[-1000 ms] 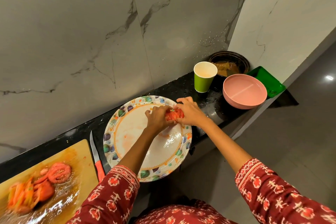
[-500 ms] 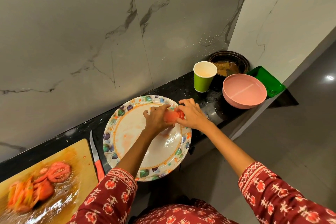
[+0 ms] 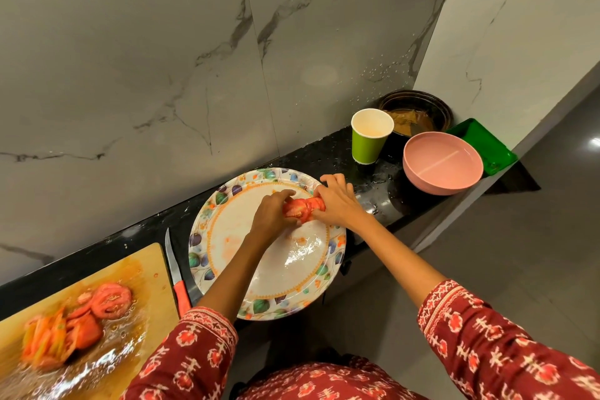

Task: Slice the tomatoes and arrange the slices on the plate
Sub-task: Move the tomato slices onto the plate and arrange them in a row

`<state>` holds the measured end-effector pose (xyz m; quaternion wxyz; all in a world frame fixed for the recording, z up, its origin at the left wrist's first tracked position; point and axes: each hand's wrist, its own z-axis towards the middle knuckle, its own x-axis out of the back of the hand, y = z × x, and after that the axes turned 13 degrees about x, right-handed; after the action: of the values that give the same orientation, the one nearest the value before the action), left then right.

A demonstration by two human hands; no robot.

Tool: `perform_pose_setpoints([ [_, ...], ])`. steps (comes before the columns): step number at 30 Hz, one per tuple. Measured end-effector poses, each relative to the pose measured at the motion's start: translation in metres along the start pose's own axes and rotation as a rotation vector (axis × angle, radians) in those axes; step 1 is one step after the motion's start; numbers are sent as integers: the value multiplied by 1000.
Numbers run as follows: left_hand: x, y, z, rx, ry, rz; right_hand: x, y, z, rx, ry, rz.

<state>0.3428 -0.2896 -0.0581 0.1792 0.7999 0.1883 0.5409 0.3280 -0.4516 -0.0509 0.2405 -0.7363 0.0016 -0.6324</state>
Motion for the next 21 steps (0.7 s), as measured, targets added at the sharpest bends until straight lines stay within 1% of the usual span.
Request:
perform_pose_setpoints([
  [8, 1, -1, -2, -36, 8, -29, 3, 0, -3, -16, 119, 116],
  [16, -3, 7, -4, -44, -5, -38, 5, 10, -7, -67, 181, 119],
  [19, -1, 5, -4, -30, -4, -44, 7, 8, -8, -41, 153, 72],
  [21, 0, 3, -3, -19, 2, -2, 9, 3, -6, 0, 80, 38],
])
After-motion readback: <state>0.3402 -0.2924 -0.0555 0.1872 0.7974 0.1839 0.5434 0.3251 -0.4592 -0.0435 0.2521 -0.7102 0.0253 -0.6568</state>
